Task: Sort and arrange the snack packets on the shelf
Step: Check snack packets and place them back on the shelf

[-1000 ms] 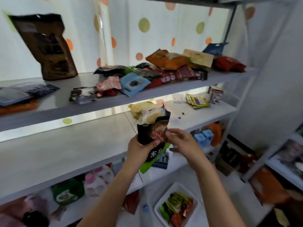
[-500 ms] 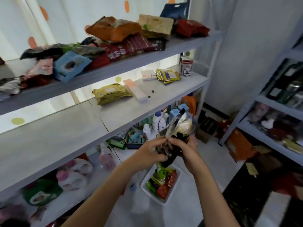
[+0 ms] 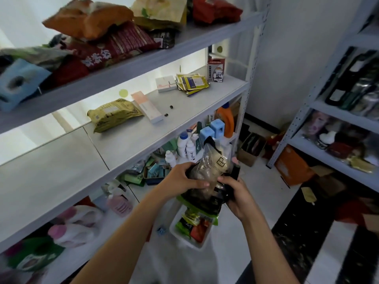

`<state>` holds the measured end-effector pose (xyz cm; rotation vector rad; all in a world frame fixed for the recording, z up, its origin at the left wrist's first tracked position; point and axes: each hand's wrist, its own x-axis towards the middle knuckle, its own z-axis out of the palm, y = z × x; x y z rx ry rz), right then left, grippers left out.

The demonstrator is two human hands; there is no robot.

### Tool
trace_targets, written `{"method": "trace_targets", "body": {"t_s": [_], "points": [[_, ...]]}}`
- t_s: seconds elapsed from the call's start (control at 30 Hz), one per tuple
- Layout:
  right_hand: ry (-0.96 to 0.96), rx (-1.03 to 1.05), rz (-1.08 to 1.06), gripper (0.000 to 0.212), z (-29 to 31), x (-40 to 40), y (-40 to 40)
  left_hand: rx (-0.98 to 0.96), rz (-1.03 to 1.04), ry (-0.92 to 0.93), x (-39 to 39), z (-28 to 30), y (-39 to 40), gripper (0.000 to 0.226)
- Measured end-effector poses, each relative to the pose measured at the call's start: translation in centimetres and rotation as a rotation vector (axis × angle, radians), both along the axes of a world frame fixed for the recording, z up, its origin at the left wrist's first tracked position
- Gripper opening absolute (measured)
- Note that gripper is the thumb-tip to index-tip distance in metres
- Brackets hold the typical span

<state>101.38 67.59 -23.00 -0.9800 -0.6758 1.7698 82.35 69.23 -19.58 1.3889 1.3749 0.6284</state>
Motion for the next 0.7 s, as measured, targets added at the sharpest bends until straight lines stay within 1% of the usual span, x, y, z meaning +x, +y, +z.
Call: {"method": "trace_targets", "body": {"t_s": [0.07,0.17,0.27,0.4,0.53,0.6,0.7], "points": [[-0.006,-0.033,-0.036,0.028,-1.3,-0.2,1.0,-0.008,0.01,-0.016,0.2,-1.0,1.2,0.05],[-0.059,-0.051,-0.083,0.029,-2.6,-1.1,2.8,-0.028,0.066,-0.028,-0.1,-3.3,3.2,0.048],[-0.188,-0.053,-0.141,0.03,-3.6,-2.0,4.4,-0.047,0.126,-0.057,-0.6,-5.8,5.1,0.039],[-0.363,-0.113,-0.182,0.027,-6.0,-3.5,6.0,-0.063,0.153,-0.077,-1.2,-9.6,8.0,0.04],[-0.495,-0.178,-0.252,0.037,-11.0,-5.1,7.3,-0.119,0.067,-0.06,-1.6,-14.1,10.5,0.044],[-0.542,-0.237,-0.314,0.034,-14.5,-5.6,7.9,-0.193,0.046,-0.065,-1.7,-17.4,11.4,0.036],[-0.578,-0.344,-0.374,0.032,-20.5,-6.0,8.4,-0.339,0.018,-0.064,-1.7,-23.2,11.9,0.016]]}}
